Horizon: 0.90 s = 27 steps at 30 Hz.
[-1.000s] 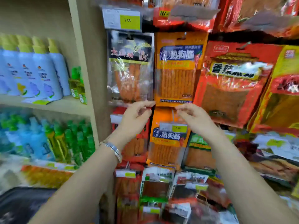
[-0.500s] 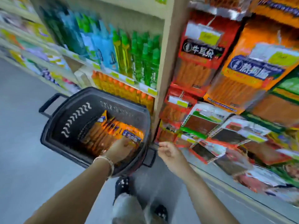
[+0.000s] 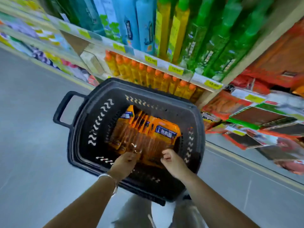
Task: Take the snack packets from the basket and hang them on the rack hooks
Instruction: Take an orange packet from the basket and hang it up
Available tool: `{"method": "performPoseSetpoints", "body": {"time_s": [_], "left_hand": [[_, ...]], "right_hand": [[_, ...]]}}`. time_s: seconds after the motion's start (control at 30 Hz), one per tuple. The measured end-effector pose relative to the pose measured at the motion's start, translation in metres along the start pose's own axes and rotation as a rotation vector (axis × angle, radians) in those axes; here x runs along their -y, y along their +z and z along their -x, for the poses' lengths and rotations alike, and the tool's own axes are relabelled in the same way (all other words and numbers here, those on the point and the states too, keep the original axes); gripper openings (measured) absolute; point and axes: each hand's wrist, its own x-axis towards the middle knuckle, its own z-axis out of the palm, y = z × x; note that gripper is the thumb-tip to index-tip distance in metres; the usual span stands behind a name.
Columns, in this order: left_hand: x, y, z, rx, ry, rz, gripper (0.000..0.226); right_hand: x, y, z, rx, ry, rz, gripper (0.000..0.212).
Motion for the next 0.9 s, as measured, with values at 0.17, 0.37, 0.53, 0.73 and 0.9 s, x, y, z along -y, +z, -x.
{"method": "performPoseSetpoints", "body": {"time_s": [0.17,0.37,0.53,0.73,0.9], "left_hand": [[0.017,-0.017,-0.055,0.152,-0.009,-0.099,0.016],[0.030,-0.014,-0.114,0.277,-0.021,-0.178,0.017],[0.045,-0.011,-0.150,0.269,-0.090,-0.098,0.010],[0.049,-0.013,-0.170,0.272,-0.073,-0.103,0.026],[0.048,-0.007,-0.171,0.235,-0.157,0.074,0.018]], "right_hand": [[-0.011,0.039,-0.063,-0.024,0.188,0.012,0.047],[-0.047,0.061,-0.134,-0.105,0.424,-0.256,0.059],[-0.072,0.069,-0.186,-0.292,0.478,-0.398,0.062],[-0.073,0.095,-0.215,-0.303,0.635,-0.475,0.093],[-0.058,0.114,-0.192,-0.439,0.440,-0.455,0.087]]}}
